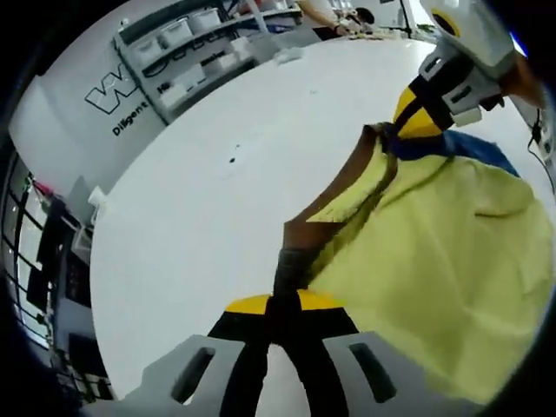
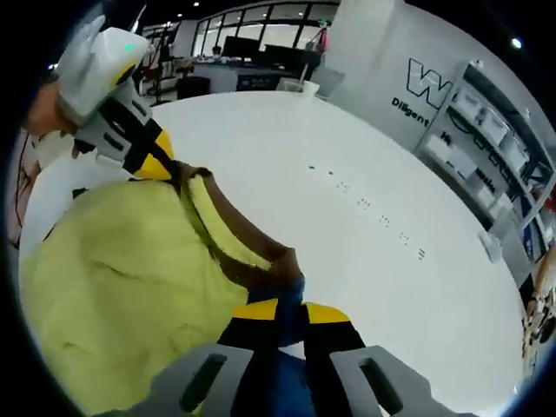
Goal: Fold the garment on the visible template until the final outline fits inside the template.
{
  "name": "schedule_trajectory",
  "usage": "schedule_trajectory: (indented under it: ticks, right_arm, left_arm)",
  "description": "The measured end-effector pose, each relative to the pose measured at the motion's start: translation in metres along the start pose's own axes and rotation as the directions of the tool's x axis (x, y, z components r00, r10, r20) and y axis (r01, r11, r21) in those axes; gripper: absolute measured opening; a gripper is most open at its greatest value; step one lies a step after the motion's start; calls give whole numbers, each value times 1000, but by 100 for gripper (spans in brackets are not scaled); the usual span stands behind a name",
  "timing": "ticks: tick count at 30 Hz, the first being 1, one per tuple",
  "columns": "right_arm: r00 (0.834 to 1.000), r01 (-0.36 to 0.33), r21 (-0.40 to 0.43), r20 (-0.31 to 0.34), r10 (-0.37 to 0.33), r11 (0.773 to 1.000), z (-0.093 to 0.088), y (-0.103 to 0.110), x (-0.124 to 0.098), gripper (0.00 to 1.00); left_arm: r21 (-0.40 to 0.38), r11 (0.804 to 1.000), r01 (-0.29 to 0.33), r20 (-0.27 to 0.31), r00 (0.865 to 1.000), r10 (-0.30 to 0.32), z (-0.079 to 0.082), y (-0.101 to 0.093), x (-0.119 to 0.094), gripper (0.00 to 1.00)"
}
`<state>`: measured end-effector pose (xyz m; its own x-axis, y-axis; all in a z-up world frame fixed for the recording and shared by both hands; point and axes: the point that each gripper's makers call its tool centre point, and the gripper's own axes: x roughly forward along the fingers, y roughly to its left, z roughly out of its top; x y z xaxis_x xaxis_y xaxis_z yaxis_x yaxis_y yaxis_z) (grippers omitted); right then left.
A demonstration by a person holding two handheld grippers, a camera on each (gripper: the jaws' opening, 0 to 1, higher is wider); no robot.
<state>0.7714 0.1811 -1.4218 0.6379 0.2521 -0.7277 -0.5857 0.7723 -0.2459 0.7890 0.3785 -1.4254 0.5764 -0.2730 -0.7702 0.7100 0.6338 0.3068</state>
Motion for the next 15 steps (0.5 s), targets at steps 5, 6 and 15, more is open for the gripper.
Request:
schedule_trajectory:
  ticks: [5, 6, 15]
  right_arm:
    - [1000, 24, 69, 12, -25, 997, -7, -8, -8, 17]
    - [1000, 22, 75, 16, -23, 997, -8, -8, -11, 18]
    - [1000, 22, 84, -2, -22, 996, -24, -12, -23, 26]
  left_arm:
    - [-15, 1000, -16, -1, 1000, 16, -6, 4, -5, 24]
    - [-17, 1000, -16, -1, 1000, 16, -7, 4, -5, 25]
    - [-23, 1000, -16, -17, 1000, 15, -22, 4, -16, 26]
